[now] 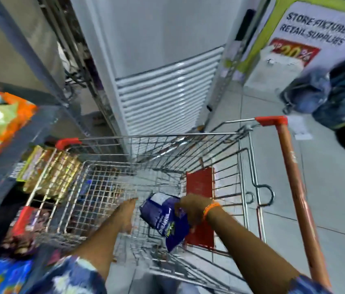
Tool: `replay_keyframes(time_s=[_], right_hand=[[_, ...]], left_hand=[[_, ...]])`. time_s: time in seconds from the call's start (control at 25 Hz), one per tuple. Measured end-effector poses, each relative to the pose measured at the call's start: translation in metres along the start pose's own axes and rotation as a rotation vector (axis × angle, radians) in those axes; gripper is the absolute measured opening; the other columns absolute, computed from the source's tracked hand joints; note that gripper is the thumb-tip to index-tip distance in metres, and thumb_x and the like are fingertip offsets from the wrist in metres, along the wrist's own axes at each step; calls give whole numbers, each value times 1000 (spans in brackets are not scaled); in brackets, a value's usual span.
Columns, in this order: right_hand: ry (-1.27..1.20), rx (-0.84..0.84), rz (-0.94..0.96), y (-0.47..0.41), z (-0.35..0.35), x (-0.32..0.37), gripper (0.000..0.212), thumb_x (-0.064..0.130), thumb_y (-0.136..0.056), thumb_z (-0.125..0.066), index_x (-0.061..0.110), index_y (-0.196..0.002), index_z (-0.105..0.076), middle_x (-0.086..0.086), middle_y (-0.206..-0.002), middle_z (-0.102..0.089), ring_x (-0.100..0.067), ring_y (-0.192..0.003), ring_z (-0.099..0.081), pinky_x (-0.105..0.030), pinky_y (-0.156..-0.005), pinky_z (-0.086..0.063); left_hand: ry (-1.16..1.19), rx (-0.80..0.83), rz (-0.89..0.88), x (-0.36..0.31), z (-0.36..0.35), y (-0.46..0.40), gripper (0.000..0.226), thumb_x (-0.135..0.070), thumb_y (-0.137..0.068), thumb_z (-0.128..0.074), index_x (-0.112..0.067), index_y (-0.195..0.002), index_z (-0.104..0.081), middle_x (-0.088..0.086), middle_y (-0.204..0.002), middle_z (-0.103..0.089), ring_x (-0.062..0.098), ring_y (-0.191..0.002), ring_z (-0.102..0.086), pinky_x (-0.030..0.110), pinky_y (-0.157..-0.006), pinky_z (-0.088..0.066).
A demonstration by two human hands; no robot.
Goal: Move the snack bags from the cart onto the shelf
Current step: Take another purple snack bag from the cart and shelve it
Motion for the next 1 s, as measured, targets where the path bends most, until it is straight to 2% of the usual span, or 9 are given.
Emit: replay_keyframes(time_s=[0.04, 0.12, 0.16, 0.24, 0.36, 0.52, 0.72, 0.88, 1.0], right_hand=[[84, 6, -30, -3, -18, 2, 65, 19, -72, -83, 24, -131, -56, -8, -140, -53, -34, -128, -49, -48, -105, -41], [155, -118, -100, -11, -42, 2, 61, 22, -79, -75, 22, -134, -48, -11, -145, -42, -38, -132, -39, -59, -106, -34], [144, -216, -114, -15, -47, 1, 55, 23, -84, -71, 19, -133, -47, -12, -143, -42, -38, -130, -41, -59, -104, -35], [86, -375, -115, -15, -45, -6, 39, 24, -89, -64, 20, -126, -51, -9, -132, -51, -33, -122, -50, -53, -100, -42], [-51, -639, -106, -9, -20, -21, 16, 23, -88, -61, 30, -103, -62, 3, -103, -63, -23, -100, -61, -38, -86, -47], [-180, -826, -66, -28, 22, -33, 12, 29, -87, -64, 30, -98, -71, 10, -98, -67, -18, -94, -65, -35, -73, -53], [-298, -972, 35, -62, 76, -44, 35, 46, -87, -49, 21, -90, -74, 1, -90, -70, -22, -83, -69, -38, -67, -56], [-312, -1057, 56, -72, 101, -50, 23, 42, -90, -56, 23, -86, -68, 7, -85, -73, -15, -79, -71, -28, -65, -53], [-266, -1141, 55, -66, 115, -35, 17, 36, -91, -64, 19, -87, -64, 4, -82, -72, -19, -78, -68, -26, -60, -42]], left_hand=[[-57, 12, -51, -2, -12, -6, 88, 1, -84, -71, -20, -154, -21, 3, -162, -26, 29, -148, -33, 14, -110, -39], [-160, 13, -90, 3, -32, -26, 121, 10, -72, -77, -25, -159, 0, -3, -169, -3, 26, -155, -17, 35, -123, -29], [-211, 41, -126, 2, -41, -35, 132, 11, -66, -80, -30, -157, 6, -6, -169, 4, 26, -156, -13, 47, -125, -26], [-207, 62, -158, 3, -58, -51, 138, 13, -62, -78, -34, -156, 11, -7, -168, 6, 26, -156, -14, 48, -124, -26], [-113, 30, -204, -3, -64, -62, 141, -2, -55, -89, -27, -157, 4, -3, -167, -7, 24, -152, -25, 39, -124, -29], [114, -22, -233, 7, -67, -78, 144, -36, -38, -100, -12, -156, -21, 6, -161, -27, 26, -147, -33, 39, -124, -28], [392, -277, -171, 13, -49, -87, 90, -30, -57, -96, -10, -134, -55, 2, -122, -61, 20, -110, -60, 39, -103, -50], [702, -135, -79, 28, -41, -96, 86, -47, -31, -100, -18, -104, -66, -17, -87, -75, 0, -87, -69, 30, -89, -56], [843, 15, -69, 41, -30, -102, 100, -32, -16, -101, -14, -107, -64, -19, -86, -78, 14, -102, -74, 36, -96, -57]])
Point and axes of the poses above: each hand's wrist, its own y-axis away from the middle knuckle, its own z-axis out of the back of the hand, x = y × z, the point moved 5 cm from there along -y, towards the middle knuckle
